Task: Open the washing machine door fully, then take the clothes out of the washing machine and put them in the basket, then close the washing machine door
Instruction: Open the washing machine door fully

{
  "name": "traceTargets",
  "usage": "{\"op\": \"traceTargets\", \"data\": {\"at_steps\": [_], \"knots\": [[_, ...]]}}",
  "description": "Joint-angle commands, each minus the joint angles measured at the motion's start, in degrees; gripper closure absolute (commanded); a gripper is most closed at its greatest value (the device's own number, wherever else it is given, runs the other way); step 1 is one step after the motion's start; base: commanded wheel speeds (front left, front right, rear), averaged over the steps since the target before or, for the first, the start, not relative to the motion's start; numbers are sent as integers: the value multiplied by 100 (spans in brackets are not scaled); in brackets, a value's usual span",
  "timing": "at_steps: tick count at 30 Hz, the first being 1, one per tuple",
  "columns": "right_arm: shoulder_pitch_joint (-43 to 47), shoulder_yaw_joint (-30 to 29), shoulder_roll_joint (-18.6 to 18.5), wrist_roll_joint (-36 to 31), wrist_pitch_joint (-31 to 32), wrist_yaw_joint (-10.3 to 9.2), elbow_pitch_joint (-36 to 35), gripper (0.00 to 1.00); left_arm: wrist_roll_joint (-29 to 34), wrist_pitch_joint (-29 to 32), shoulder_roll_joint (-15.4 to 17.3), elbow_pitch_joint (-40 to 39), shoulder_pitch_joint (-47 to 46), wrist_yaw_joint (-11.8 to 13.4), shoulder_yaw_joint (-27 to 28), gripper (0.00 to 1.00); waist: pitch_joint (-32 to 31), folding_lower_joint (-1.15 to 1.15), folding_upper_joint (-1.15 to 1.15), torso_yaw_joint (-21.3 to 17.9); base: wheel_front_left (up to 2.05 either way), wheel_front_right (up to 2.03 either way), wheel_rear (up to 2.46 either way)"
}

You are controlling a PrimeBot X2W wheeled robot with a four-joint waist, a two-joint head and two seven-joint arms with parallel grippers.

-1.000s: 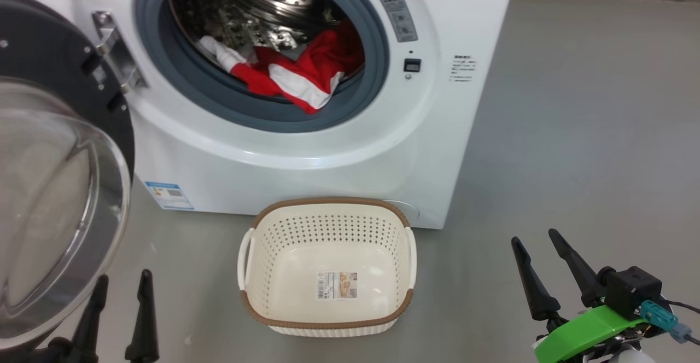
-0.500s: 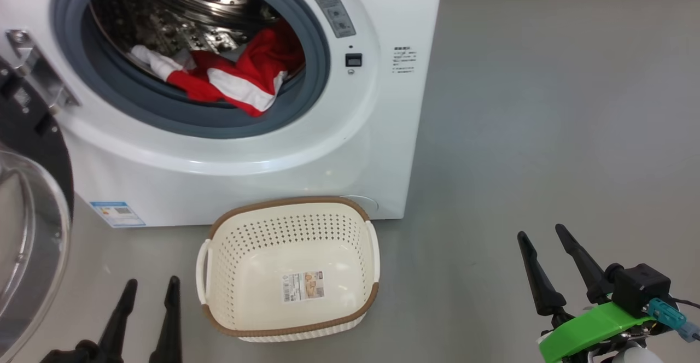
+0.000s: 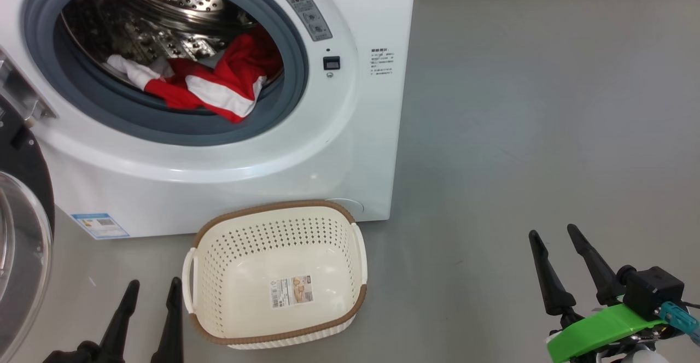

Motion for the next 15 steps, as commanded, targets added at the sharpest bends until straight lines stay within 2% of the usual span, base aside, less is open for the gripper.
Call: {"op": "traceTargets", "data": {"at_steps": [1,15], "knots": [[4,71,-46,-31,-37,36,-158,0,-10,-29,85,-152,-82,-31,198,0,-3,0,0,4,0,0,0],[-21,67,-22,-33,-37,36,-149,0,-7,-29,99,-119,-160,-31,193,0,0,0,0,82,0,0,0]]}}
